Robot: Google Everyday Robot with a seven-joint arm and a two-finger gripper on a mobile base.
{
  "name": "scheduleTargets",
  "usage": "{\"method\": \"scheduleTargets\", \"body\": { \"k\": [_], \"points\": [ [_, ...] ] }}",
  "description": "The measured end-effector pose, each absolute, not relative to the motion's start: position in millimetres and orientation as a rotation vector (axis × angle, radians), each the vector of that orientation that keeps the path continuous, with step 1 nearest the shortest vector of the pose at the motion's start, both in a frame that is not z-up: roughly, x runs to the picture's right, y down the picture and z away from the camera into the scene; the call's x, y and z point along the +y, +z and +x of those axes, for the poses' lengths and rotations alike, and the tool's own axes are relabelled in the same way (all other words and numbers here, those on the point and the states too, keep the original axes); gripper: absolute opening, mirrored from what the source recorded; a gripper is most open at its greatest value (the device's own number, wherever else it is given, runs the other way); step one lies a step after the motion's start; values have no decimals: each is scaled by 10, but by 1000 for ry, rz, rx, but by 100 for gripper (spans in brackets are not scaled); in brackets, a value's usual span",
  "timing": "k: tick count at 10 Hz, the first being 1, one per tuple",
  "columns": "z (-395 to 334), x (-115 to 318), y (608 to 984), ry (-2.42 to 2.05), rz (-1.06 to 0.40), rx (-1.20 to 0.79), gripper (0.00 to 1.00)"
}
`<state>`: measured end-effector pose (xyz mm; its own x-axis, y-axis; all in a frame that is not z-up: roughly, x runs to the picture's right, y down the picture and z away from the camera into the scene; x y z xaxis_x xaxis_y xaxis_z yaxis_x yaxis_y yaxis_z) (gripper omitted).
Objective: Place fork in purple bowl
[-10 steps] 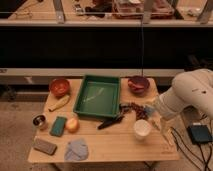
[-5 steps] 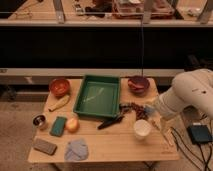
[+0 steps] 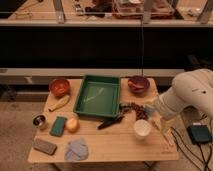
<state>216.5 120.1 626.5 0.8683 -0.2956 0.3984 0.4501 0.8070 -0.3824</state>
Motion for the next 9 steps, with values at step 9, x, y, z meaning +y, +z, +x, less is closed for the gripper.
{"method": "scheduleTargets", "body": {
  "k": [9],
  "points": [
    [3370, 974, 6044, -125, -439, -91, 80]
  ]
}}
